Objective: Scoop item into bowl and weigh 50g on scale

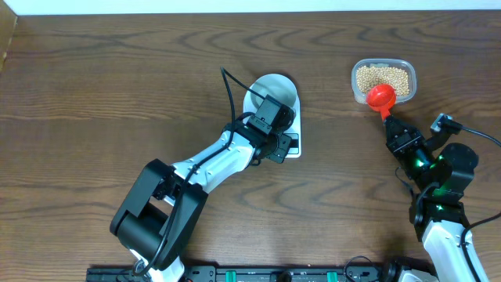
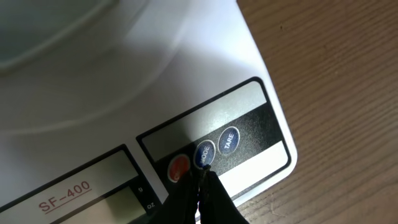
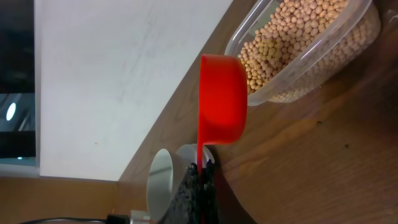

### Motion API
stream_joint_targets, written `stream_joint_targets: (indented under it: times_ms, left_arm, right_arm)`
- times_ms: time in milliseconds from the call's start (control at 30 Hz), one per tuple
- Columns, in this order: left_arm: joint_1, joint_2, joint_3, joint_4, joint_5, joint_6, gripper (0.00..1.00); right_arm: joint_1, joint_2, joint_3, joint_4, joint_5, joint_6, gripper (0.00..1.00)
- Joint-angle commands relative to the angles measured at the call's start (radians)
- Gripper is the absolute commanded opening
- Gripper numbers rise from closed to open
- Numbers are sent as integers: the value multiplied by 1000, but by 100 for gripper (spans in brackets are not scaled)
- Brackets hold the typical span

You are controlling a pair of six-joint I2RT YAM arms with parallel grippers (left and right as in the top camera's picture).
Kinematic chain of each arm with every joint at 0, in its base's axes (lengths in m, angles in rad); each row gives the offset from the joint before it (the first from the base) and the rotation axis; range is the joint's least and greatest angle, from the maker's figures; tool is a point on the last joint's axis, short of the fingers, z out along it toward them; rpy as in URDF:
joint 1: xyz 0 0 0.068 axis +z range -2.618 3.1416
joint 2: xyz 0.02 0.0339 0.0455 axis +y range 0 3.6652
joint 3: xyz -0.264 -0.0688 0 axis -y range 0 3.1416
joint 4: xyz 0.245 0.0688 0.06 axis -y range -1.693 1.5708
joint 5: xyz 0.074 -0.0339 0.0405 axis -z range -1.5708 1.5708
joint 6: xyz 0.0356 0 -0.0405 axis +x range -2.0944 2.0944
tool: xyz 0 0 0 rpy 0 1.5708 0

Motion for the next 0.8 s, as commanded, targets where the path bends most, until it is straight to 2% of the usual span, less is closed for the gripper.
stream_joint_targets:
  times_ms: [0, 767]
  left_arm:
    - [-1, 10, 13, 6, -6, -17, 7]
    - [4, 34, 13, 27, -59, -7, 7]
  right_arm:
    - [5, 1, 15, 1, -10, -19, 1]
    - [5, 1, 15, 1, -29, -18, 1]
